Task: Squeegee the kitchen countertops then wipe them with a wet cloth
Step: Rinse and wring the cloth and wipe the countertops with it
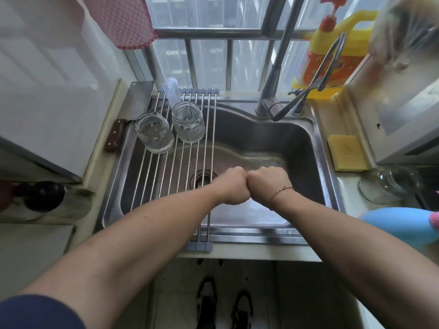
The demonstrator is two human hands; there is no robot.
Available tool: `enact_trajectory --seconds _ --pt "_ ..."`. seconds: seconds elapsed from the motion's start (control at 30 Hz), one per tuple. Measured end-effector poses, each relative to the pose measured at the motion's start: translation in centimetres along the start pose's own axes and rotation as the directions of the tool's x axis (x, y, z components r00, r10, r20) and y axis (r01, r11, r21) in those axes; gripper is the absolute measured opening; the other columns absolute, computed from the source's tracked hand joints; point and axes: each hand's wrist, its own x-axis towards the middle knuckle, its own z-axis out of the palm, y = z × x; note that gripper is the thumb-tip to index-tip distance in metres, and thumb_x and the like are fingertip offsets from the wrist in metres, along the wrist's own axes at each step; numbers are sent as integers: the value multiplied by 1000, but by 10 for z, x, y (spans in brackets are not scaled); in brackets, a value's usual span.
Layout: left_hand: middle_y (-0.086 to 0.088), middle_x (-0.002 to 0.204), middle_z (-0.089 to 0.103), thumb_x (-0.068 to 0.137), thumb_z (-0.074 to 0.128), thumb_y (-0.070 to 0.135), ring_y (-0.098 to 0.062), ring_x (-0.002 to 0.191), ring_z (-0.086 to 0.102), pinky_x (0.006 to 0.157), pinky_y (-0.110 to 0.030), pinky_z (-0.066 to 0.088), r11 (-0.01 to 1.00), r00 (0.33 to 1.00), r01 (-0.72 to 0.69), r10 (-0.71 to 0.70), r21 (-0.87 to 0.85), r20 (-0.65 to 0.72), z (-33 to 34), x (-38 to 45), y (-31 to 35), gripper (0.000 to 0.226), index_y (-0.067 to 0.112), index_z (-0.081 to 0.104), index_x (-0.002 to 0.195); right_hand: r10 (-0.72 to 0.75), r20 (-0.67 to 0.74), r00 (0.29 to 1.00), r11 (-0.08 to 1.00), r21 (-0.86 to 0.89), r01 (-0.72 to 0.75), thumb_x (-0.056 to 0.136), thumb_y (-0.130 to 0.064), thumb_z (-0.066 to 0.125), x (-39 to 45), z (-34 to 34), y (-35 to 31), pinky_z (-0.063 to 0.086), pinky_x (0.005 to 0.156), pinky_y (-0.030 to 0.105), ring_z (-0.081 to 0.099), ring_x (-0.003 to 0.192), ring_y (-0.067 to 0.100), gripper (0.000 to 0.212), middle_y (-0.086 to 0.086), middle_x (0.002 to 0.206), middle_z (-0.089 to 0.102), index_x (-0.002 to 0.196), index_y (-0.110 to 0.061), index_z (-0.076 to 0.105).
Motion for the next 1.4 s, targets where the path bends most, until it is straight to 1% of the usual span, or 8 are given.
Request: enact_trajectory --seconds 0.17,0.4,0.63,0.9,1.03,1.2,1.3,1.4 --pt "-2 47 33 71 67 -7 -15 42 25 43 -24 20 844 971 170 -55 -508 234 9 -10 -19 26 7 50 58 -172 -199 965 985 -54 165 47 -18 84 4 16 -1 30 41 17 47 27 23 31 -3 38 50 46 -17 53" --pt "-2 72 57 74 65 3 -15 60 49 51 -22 40 911 997 77 -81 -406 8 9 -7 -20 17 16 55 79 135 104 985 951 264 -158 78 -32 61 -10 4 3 49 68 31 61 82 27 19 1 94 66 90 -25 47" --pt "-17 96 64 91 45 10 -29 74 67 67 -35 57 331 966 257 -56 -908 253 1 -14 -6 16 9 59 101 324 119 938 339 912 -233 87 -23 70 -70 0 10 55 56 31 61 53 12 24 9 76 68 100 -12 53" --pt "-10 71 46 82 35 -17 -17 54 50 49 -28 48 532 980 49 138 -845 143 34 -42 25 33 11 48 71 574 143 806 73 972 -224 86 -6 68 -140 21 17 49 61 18 58 58 0 24 -3 68 64 69 -23 65" --pt "-10 79 52 73 36 -5 -23 71 55 63 -39 55 366 935 178 228 -914 273 66 -62 52 21 13 46 69 711 232 664 -196 972 -130 88 1 62 -194 28 17 45 58 12 55 55 -1 26 2 67 64 68 -14 66" --pt "-11 89 55 67 61 -9 -19 71 53 54 -26 52 581 853 56 395 -812 341 111 -96 109 42 17 56 99 801 209 561 -68 963 -261 99 -21 50 -285 41 29 36 62 30 42 65 12 29 0 65 47 70 -16 53" --pt "-13 87 55 74 49 -25 -9 60 55 47 -17 47 774 867 -175 414 -609 278 148 -127 149 45 8 54 104 725 241 645 -86 961 -263 91 -60 48 -343 44 30 43 66 31 55 72 16 38 1 82 62 90 -24 58" --pt "-11 75 53 74 49 -22 -2 42 50 41 -14 42 814 868 -211 411 -541 279 186 -163 180 44 8 53 105 756 61 652 173 942 -288 77 -50 72 -403 51 24 44 62 20 55 63 4 23 -9 70 63 78 -30 61"
